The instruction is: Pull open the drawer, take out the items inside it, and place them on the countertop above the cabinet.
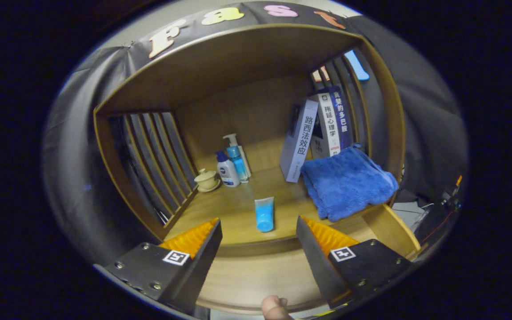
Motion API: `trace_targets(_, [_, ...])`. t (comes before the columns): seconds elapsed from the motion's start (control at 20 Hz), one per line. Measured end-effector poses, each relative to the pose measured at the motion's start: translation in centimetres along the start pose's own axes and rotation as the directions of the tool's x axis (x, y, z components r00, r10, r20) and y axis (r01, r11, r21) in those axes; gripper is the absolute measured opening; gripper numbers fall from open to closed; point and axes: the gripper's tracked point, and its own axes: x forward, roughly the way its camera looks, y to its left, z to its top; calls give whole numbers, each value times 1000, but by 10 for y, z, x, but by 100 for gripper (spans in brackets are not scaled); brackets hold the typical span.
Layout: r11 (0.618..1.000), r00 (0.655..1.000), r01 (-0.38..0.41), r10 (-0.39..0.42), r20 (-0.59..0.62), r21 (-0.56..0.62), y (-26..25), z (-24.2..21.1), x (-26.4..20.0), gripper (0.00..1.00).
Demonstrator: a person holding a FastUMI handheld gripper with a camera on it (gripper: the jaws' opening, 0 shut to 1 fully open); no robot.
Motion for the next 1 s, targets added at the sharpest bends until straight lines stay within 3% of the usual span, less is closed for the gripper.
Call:
trace_targets(0.35, [998,998,52,-51,46,-35,-10,0,-76,99])
trace_targets(0.85, [972,988,146,-134,75,-185,-49,-101,-107,99])
trace_targets(1.0, [972,990,138,-128,62,-190,-53,-134,-107,99])
